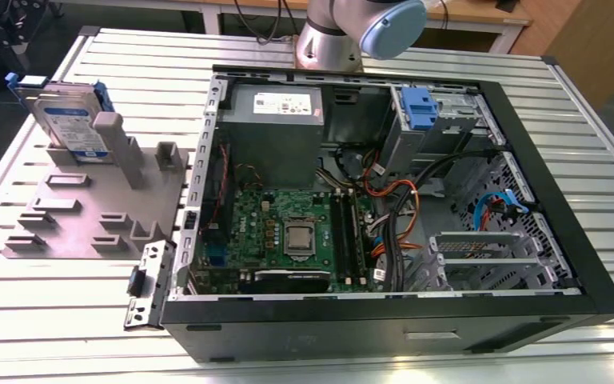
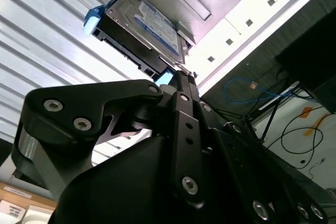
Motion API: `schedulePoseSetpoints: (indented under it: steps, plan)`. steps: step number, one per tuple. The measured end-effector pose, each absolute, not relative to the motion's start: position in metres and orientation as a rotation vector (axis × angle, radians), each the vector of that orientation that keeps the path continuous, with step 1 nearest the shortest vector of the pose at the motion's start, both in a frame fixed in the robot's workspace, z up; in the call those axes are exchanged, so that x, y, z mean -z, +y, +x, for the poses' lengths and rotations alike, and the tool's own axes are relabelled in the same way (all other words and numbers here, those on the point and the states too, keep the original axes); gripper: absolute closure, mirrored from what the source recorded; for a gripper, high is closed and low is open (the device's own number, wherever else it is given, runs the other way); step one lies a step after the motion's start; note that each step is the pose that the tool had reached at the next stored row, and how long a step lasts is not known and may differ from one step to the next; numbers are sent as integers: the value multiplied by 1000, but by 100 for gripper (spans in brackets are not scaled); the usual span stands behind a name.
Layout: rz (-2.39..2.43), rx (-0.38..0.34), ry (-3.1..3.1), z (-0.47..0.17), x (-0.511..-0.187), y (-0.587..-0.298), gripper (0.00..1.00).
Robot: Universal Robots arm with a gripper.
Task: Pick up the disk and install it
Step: 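Pick up the disk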
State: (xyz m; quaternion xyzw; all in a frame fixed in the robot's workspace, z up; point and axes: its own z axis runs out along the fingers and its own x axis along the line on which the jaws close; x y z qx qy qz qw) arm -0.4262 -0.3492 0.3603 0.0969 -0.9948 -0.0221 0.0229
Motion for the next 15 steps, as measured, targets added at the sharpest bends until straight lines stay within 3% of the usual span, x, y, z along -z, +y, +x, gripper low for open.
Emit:
schedulePoseSetpoints:
  steps: [15]
  plan:
    - [381,67,-3070,-426,-360,-349,89]
